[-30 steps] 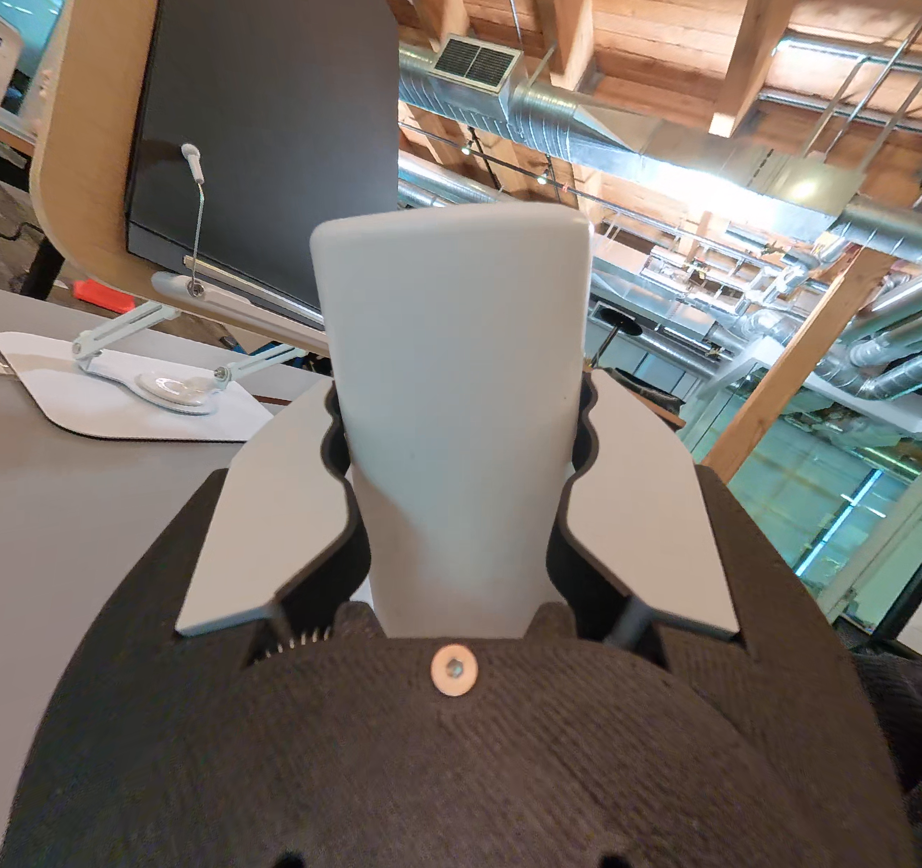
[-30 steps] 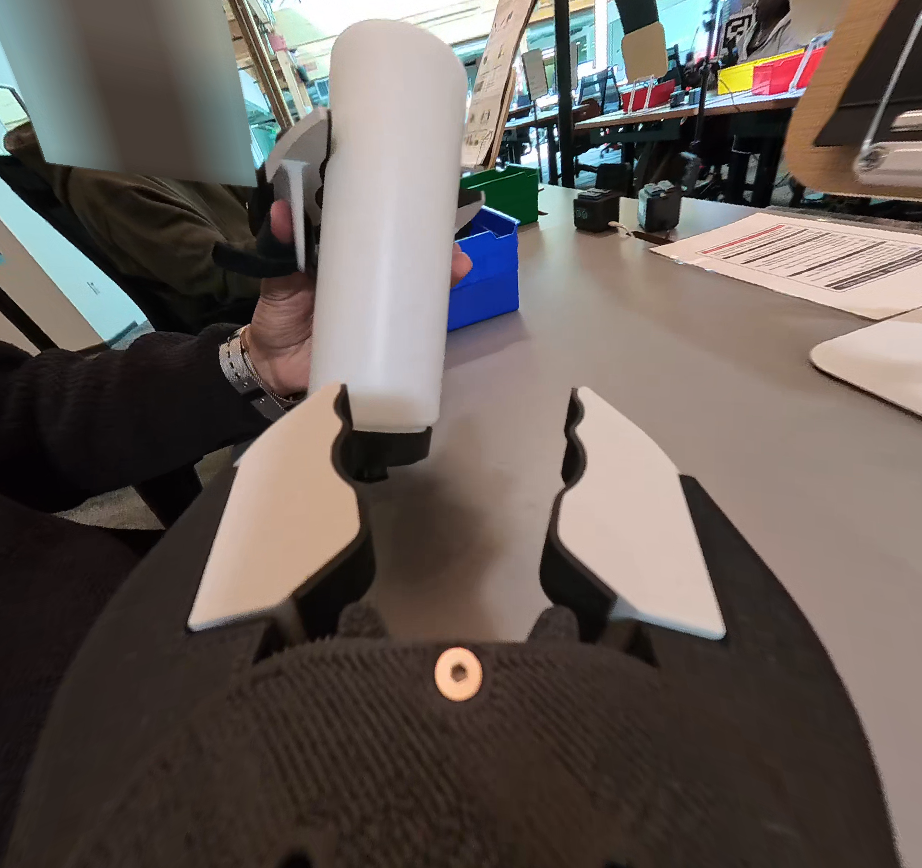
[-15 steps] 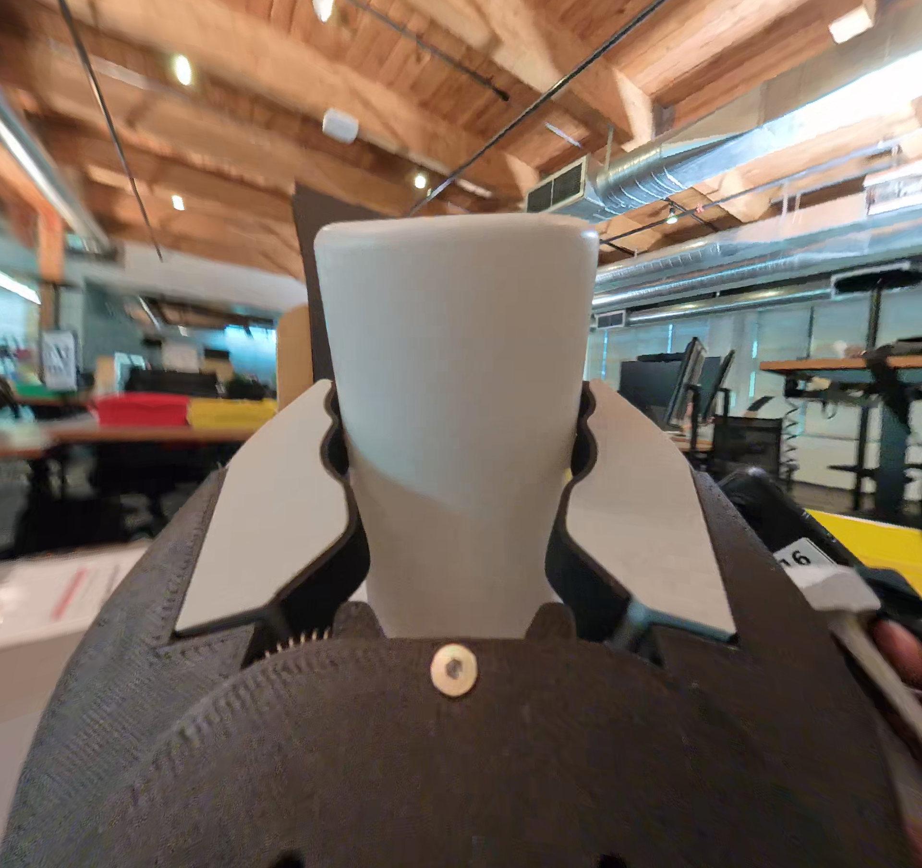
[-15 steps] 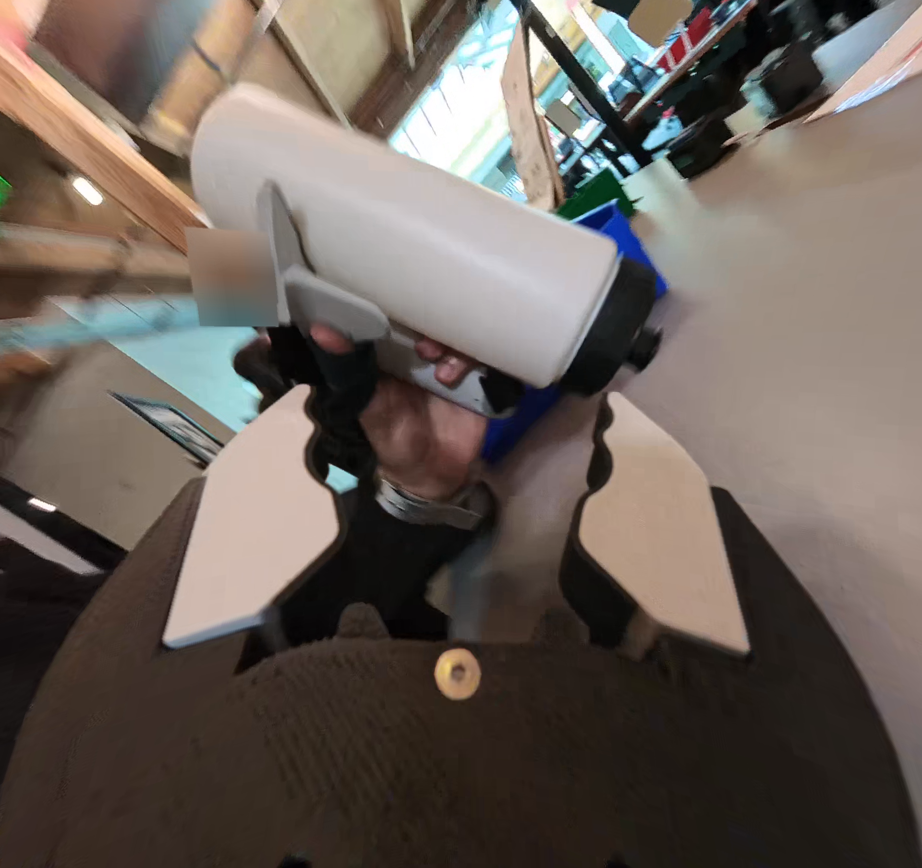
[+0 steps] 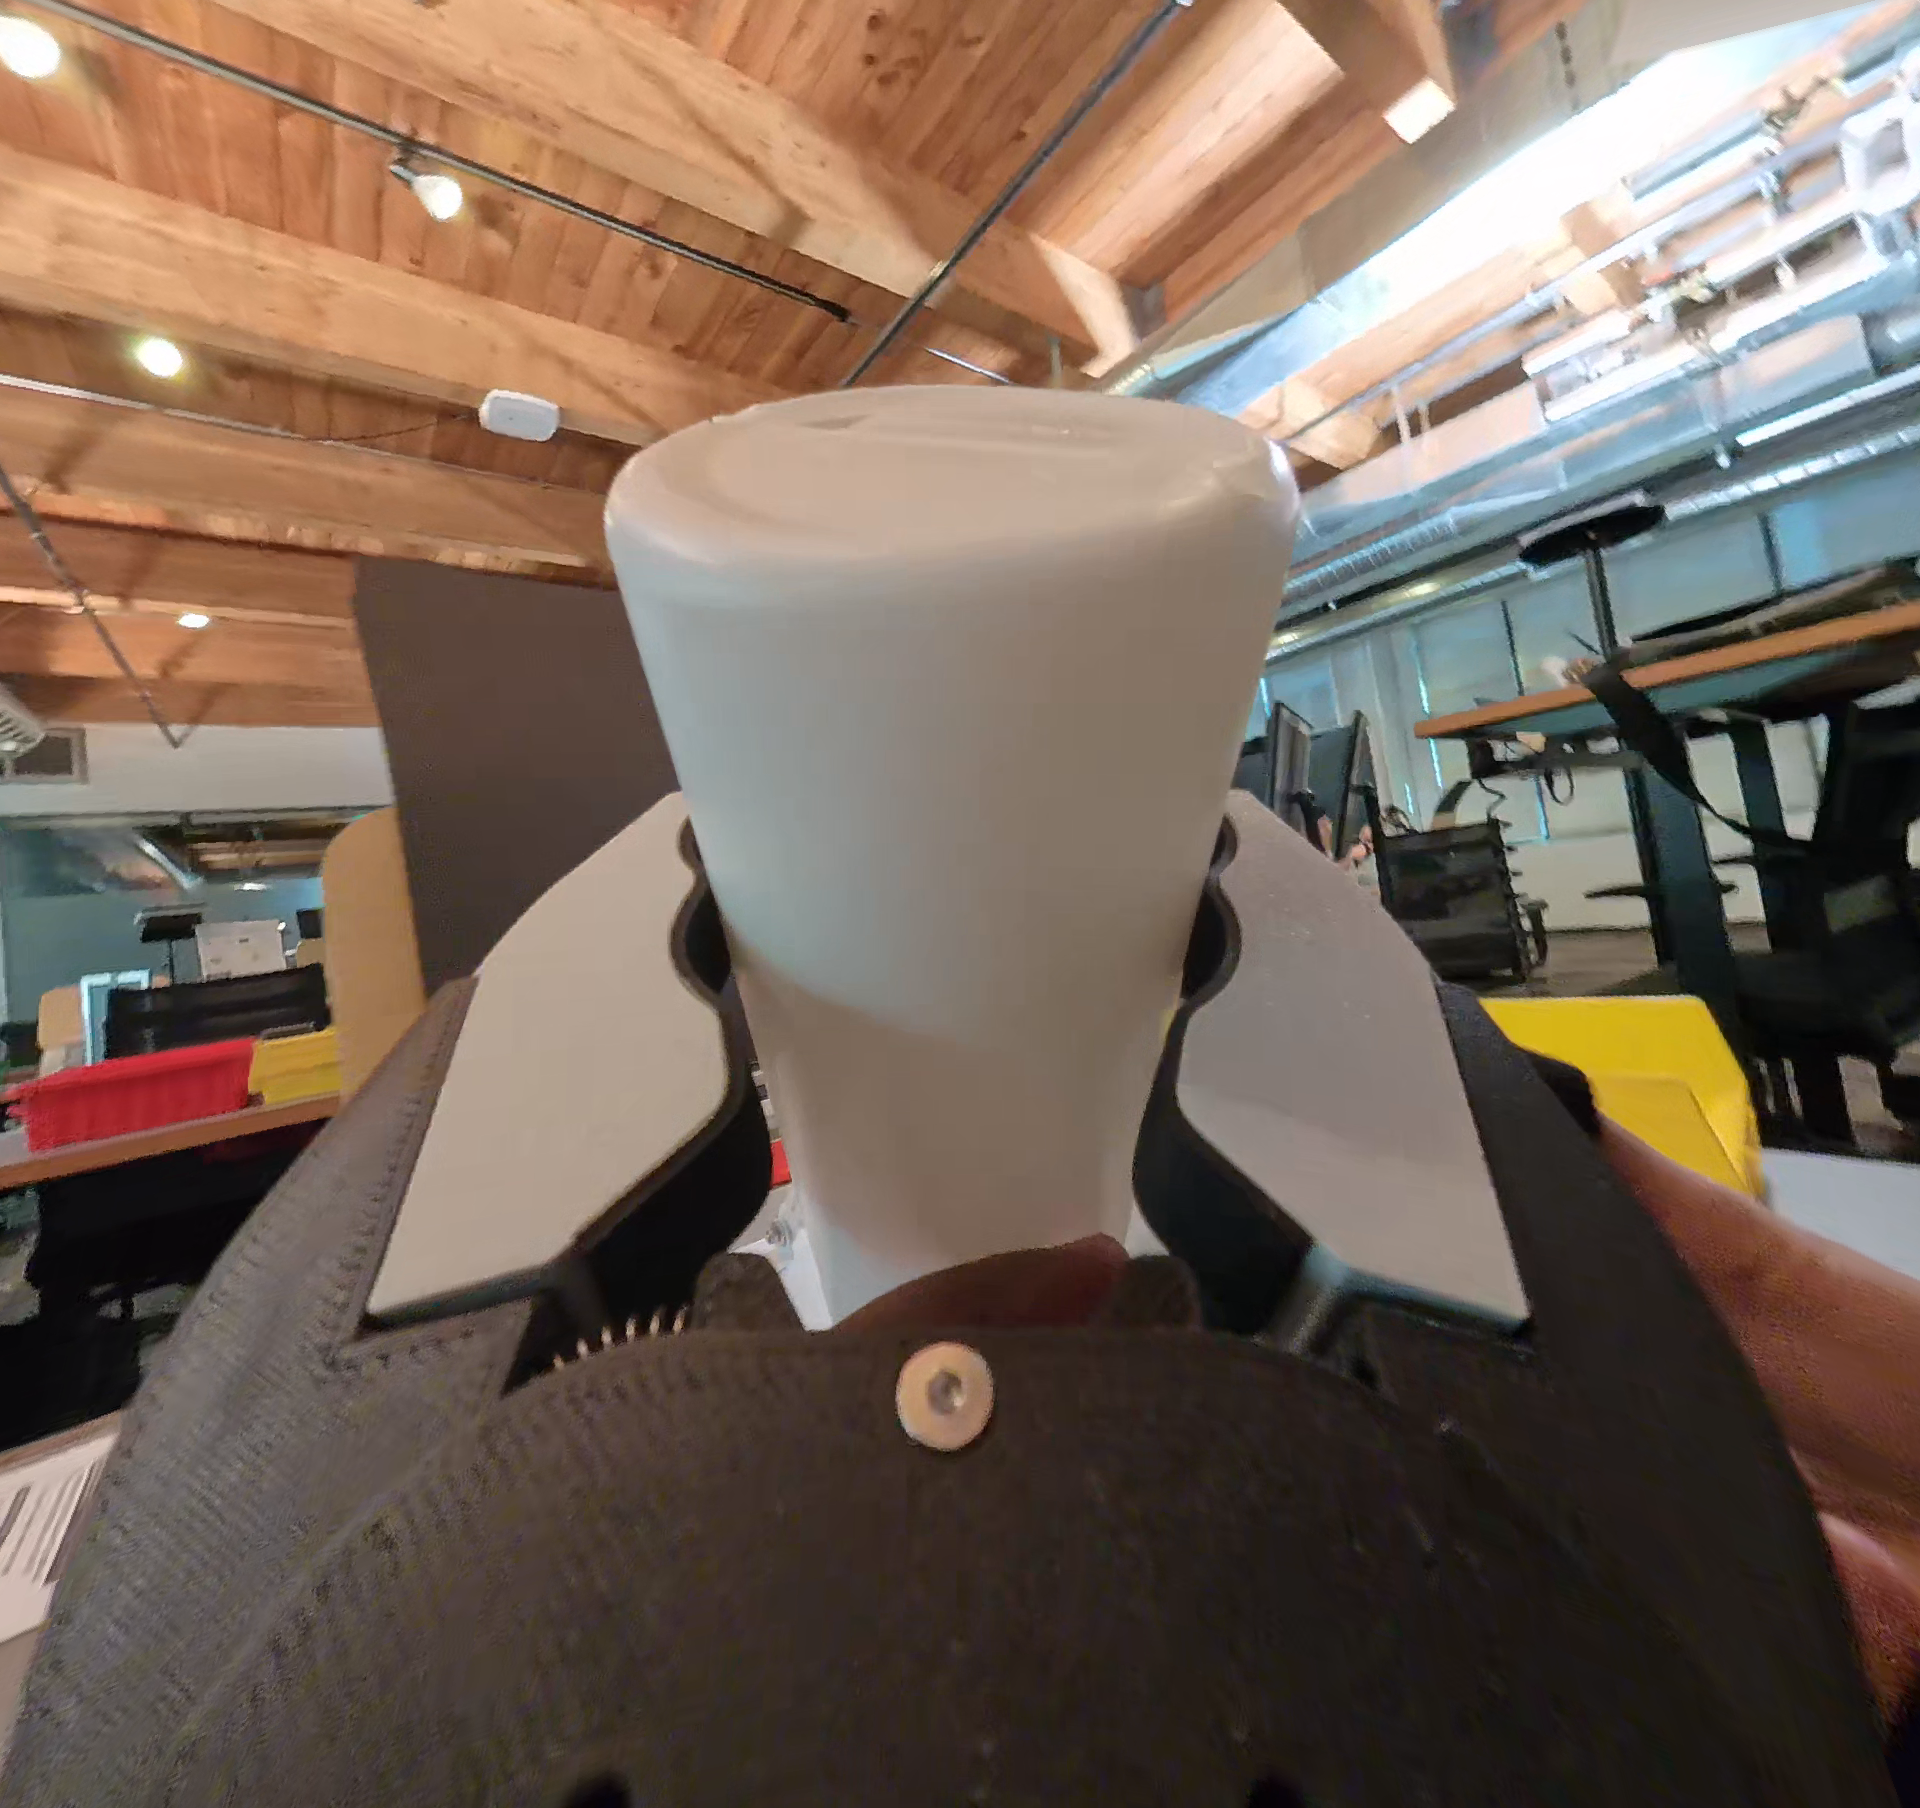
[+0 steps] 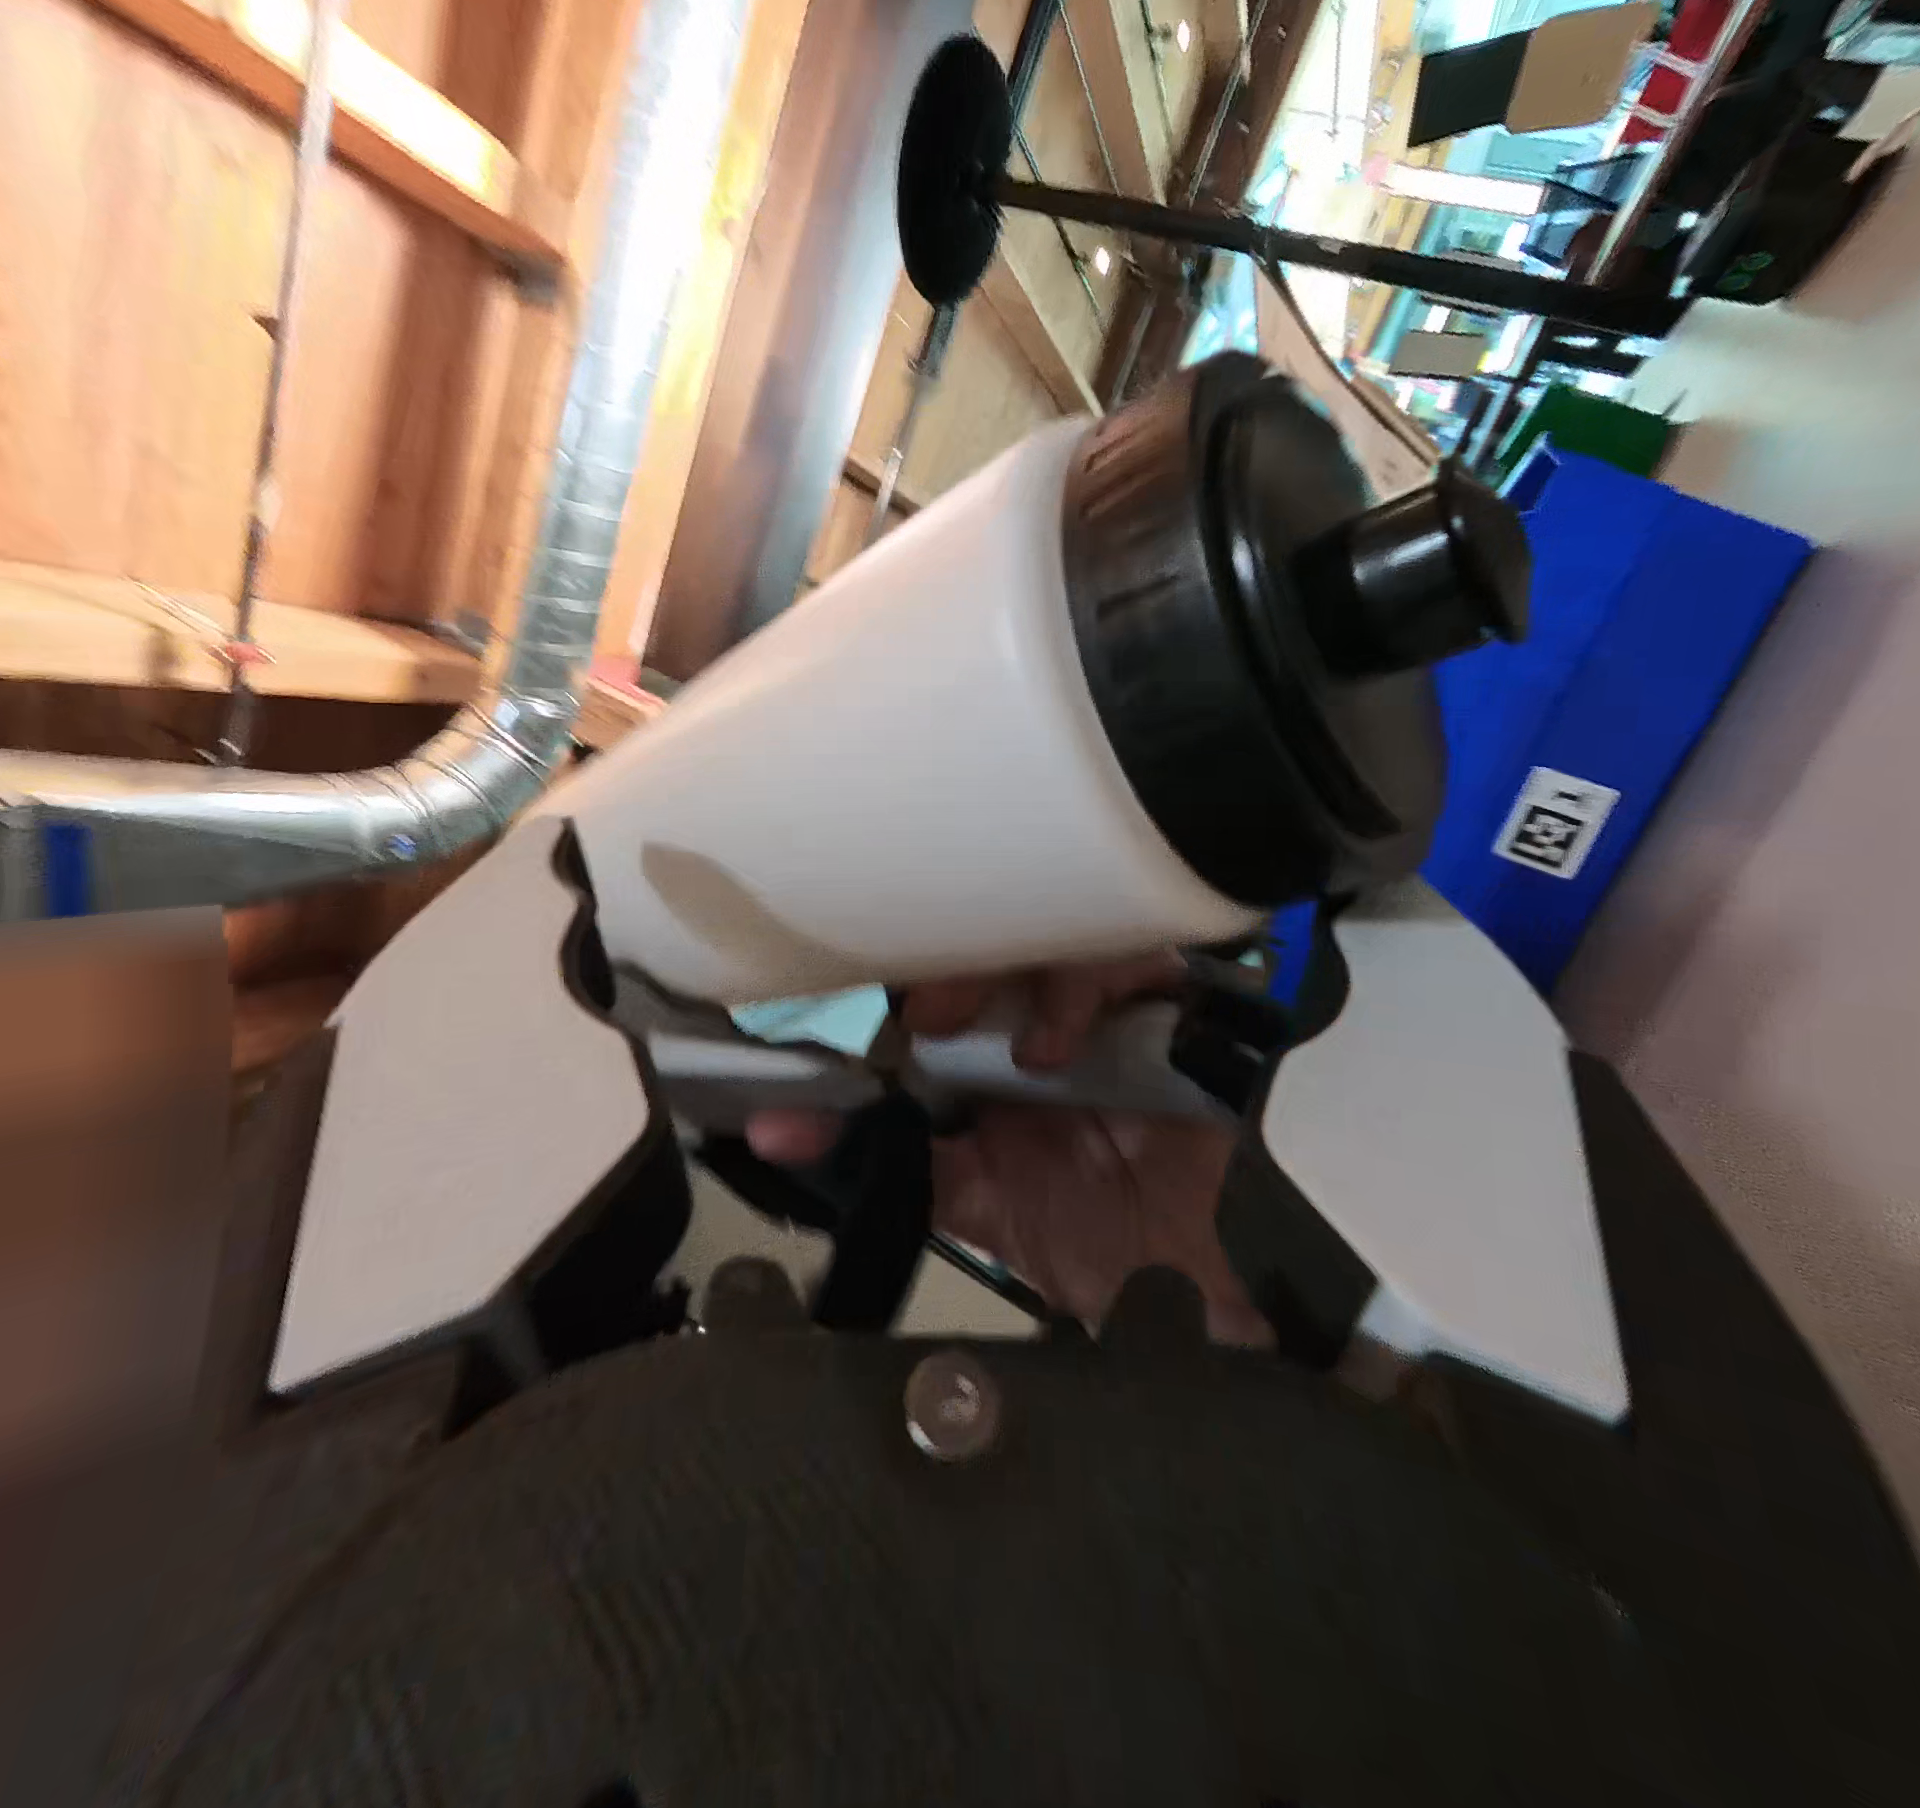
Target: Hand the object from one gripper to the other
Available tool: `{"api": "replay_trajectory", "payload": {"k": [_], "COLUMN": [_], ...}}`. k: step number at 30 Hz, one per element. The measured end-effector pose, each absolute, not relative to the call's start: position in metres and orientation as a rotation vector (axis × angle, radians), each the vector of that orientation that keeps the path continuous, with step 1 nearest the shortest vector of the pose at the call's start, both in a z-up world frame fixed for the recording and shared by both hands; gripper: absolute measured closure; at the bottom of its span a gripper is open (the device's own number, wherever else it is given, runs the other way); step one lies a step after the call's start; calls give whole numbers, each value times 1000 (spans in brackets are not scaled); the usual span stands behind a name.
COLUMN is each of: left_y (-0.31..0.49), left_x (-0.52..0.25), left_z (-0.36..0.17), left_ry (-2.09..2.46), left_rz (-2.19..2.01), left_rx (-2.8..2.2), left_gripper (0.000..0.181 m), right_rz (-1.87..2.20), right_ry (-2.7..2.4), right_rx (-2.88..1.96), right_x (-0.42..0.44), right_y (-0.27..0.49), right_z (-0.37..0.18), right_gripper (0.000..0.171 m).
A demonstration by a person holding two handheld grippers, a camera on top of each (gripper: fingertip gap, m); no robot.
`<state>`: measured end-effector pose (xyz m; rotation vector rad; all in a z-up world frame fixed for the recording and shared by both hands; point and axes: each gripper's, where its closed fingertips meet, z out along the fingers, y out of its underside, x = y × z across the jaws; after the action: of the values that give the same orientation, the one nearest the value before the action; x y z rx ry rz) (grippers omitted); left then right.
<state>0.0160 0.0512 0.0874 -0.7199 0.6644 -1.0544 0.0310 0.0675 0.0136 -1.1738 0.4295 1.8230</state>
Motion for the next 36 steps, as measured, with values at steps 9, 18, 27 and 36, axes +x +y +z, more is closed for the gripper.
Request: {"api": "replay_trajectory", "payload": {"k": [9, 18, 27, 36], "left_y": [-8, 2, -8, -6], "left_x": [45, 55, 79, 92], "left_z": [70, 49, 16, -7], "left_ry": [810, 872, 1011, 1063], "left_rz": [-1015, -1054, -1156, -1437], "left_rx": [-629, -704, -797, -1057], "left_gripper": [95, 95, 68, 80], "right_rz": [1898, 1643, 1419, 1191], "right_ry": [555, 414, 436, 268], "right_rx": [-863, -934, -970, -1150], "right_x": [78, 113, 167, 165], "right_y": [64, 59, 61, 63], "right_z": [33, 58, 59, 57], "right_gripper": [55, 68, 76, 84]}}
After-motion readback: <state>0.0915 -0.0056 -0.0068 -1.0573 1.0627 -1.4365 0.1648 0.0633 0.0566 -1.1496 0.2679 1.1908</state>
